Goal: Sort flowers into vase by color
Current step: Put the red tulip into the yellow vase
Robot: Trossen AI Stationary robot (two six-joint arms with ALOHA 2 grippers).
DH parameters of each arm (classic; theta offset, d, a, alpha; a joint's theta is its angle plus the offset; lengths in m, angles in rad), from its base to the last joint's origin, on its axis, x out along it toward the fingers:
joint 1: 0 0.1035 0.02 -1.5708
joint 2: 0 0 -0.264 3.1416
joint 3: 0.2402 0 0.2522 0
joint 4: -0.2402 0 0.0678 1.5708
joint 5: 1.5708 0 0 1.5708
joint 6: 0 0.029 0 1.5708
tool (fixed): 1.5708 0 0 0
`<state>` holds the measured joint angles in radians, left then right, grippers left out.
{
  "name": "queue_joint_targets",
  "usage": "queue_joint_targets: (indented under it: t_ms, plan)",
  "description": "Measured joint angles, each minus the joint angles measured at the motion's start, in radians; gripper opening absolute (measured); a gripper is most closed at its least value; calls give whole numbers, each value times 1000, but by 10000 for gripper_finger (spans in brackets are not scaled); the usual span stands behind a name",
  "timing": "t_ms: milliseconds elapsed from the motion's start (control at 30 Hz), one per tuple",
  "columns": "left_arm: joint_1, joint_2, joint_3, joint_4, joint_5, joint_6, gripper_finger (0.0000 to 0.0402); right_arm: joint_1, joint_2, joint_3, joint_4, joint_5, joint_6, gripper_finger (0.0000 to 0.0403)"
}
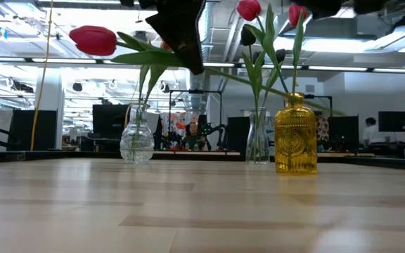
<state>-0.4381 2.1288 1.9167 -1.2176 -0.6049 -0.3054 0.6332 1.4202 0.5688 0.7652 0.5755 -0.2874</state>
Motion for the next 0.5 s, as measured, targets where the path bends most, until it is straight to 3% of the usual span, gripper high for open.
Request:
queue_joint_targets:
  t_ms: [500]
  plan:
    - [0, 0, 0, 85, 2, 0, 2, -82, 155, 232, -357, 2, 51, 192]
